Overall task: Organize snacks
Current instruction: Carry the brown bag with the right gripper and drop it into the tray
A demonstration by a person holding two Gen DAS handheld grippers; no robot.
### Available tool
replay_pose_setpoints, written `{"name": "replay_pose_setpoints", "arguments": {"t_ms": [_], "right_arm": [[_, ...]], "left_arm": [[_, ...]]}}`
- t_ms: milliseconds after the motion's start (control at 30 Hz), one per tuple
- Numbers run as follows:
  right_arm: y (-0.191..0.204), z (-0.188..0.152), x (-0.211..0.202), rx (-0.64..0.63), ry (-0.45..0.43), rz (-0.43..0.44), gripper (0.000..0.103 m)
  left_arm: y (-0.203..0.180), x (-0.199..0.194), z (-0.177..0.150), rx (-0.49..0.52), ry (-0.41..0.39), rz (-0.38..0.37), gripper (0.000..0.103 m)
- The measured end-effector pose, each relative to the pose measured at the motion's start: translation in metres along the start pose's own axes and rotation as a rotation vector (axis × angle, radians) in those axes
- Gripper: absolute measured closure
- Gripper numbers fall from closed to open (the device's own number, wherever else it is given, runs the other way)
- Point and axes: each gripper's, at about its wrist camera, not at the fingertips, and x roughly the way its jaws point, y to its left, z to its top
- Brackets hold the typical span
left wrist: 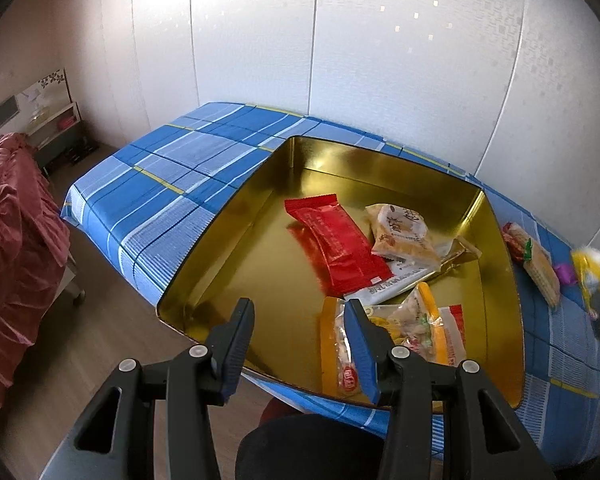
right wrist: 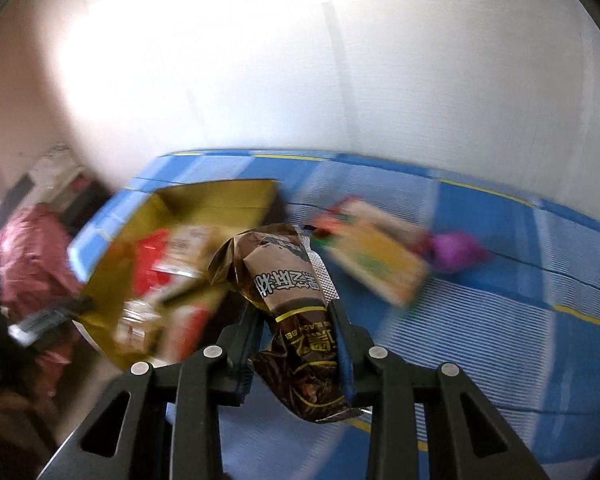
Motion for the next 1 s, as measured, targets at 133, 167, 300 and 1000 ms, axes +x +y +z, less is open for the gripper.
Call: {"name": "replay_pose_setpoints", "arguments": {"t_ms": [133,167,300,1000], "right_arm": [[0.036,0.019,0.021,-0.014,0.027,0.092,0.070],[0.045,0.021,0.026,-0.022,0.031,0.103,0.070],[0.074,0.034,0.051,-0.013,0.056,0.139,0.069],[0.100,0.008,0.069,-0.118,0.059,0.081,0.071]], "left_arm": [[0.005,0.000,0.000,-0.009,-0.002,0.006,0.056],[0.005,0.000,0.000,-0.010,-0.003,0.007,0.056],[0.009,0.000,0.000,-0.014,-0.008,0.012,0.056],[0.010,0.006,-0.005,-0.022,0.013,0.007,0.056]]}}
